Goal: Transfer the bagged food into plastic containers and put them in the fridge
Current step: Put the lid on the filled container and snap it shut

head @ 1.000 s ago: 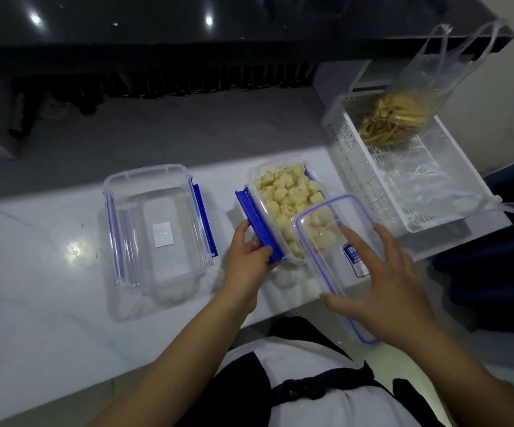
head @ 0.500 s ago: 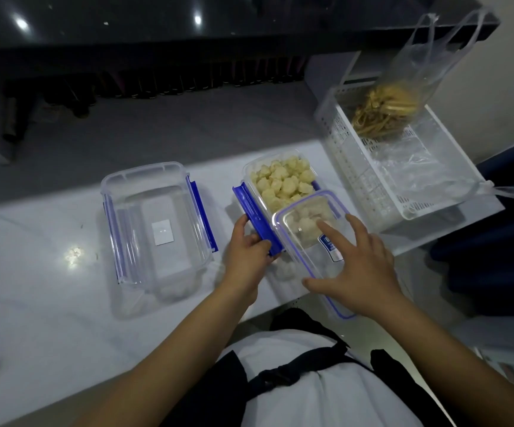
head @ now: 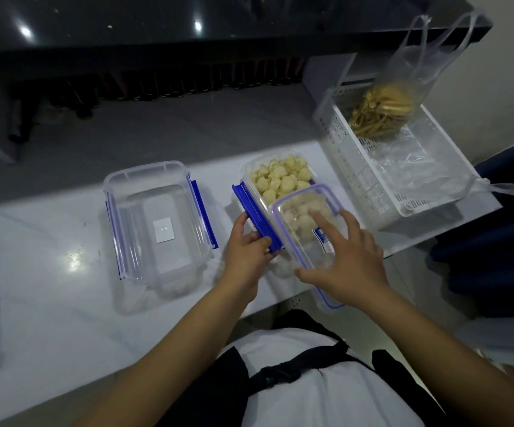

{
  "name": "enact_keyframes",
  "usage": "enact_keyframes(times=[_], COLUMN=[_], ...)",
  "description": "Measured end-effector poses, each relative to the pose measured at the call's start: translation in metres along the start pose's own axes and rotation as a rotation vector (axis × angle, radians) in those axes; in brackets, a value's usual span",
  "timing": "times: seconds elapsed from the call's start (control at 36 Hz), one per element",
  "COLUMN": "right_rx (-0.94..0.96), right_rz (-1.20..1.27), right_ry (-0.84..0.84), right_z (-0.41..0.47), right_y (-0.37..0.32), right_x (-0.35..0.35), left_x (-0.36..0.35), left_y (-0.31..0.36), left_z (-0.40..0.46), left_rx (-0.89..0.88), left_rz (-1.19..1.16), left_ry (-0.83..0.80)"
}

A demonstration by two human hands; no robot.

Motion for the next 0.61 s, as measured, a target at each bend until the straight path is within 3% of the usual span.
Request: enact_keyframes(times=[0.25, 0.44, 0.61], right_rx=[-0.027, -0.038, 0.073], right_rz=[0.108, 0.135, -0.035], right_ry=[0.098, 0.011, -0.020], right_z=[0.005, 0.060, 0.057], right_y=[0.011, -0.024, -0.049], right_x=[0.023, 0.017, 0.007], left_x=[0.001, 0.000, -0.002], left_y=[-0.003, 0.000, 0.005], left_z=[0.001, -0.004, -0.007], left_rx=[0.005, -0.011, -0.054], left_rz=[0.001, 0.034, 0.077], left_ry=[-0.002, -0.001, 0.006])
Point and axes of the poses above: each hand's wrist, its own z-axis towards the middle knuckle, its own x-axis out of the back of the hand, y = z × x, the point moved 6 cm from there along z, towards the middle knuckle, and after that the axes turned 9 degrees about y, right-handed, at the moved point
